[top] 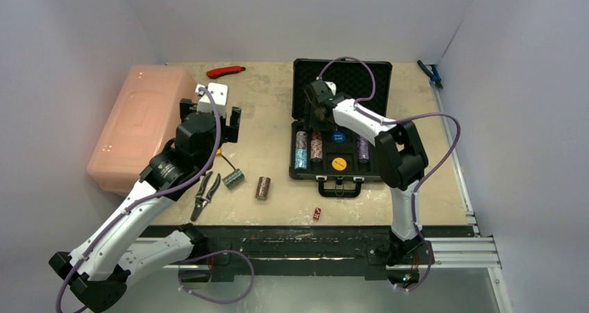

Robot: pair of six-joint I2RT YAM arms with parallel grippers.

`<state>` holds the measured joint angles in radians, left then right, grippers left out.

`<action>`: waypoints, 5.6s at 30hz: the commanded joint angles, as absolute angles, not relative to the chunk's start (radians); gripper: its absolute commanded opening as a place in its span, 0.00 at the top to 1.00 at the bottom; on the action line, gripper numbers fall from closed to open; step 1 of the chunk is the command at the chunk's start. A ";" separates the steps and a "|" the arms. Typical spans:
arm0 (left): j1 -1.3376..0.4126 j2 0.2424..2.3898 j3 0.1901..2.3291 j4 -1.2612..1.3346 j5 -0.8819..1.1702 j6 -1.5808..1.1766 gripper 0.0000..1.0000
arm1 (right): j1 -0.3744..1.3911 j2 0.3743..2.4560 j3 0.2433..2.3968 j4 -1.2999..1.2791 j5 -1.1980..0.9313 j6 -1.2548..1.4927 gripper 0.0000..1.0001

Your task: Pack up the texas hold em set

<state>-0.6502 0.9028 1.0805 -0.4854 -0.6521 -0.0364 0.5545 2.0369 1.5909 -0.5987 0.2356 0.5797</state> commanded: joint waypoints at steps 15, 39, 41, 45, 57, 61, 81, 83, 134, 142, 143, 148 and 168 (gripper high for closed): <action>-0.652 0.920 1.080 -0.439 -0.682 -0.009 0.16 | 0.581 1.869 1.682 -0.454 0.081 0.572 0.01; -0.653 0.995 1.147 -0.626 -0.619 -0.227 0.13 | 0.592 1.279 1.250 -0.572 0.131 0.551 0.01; -0.652 0.993 1.142 -0.684 -0.586 -0.303 0.11 | 0.592 1.230 1.199 -0.578 0.130 0.551 0.01; -0.653 0.999 1.098 -0.806 -0.531 -0.454 0.07 | 0.592 1.154 1.114 -0.577 0.094 0.550 0.01; -0.828 1.090 0.883 -0.846 -0.380 -0.636 0.06 | 0.601 1.061 0.950 -0.515 -0.028 0.544 0.01; -0.894 1.188 0.879 -0.846 -0.392 -0.631 0.09 | 0.601 1.050 0.953 -0.526 -0.023 0.535 0.01; -0.955 1.326 0.753 -0.671 -0.169 -0.571 0.30 | 0.601 1.046 0.931 -0.545 -0.002 0.528 0.01; -0.956 1.351 0.771 -0.680 -0.180 -0.573 0.31 | 0.601 1.049 0.933 -0.545 -0.002 0.528 0.01; -0.999 1.467 0.911 -0.682 -0.147 -0.587 1.00 | 0.600 1.000 0.884 -0.584 0.033 0.520 0.01; -0.999 1.436 0.911 -0.703 -0.155 -0.587 1.00 | 0.600 0.999 0.876 -0.579 0.031 0.514 0.01; -0.999 1.433 0.911 -0.706 -0.158 -0.586 1.00 | 0.601 0.999 0.873 -0.576 0.027 0.513 0.01; -0.999 1.422 0.906 -0.714 -0.163 -0.588 1.00 | 0.601 0.993 0.864 -0.574 0.021 0.512 0.01; -0.999 1.358 0.943 -0.735 -0.147 -0.584 1.00 | 0.600 0.979 0.857 -0.582 0.008 0.520 0.01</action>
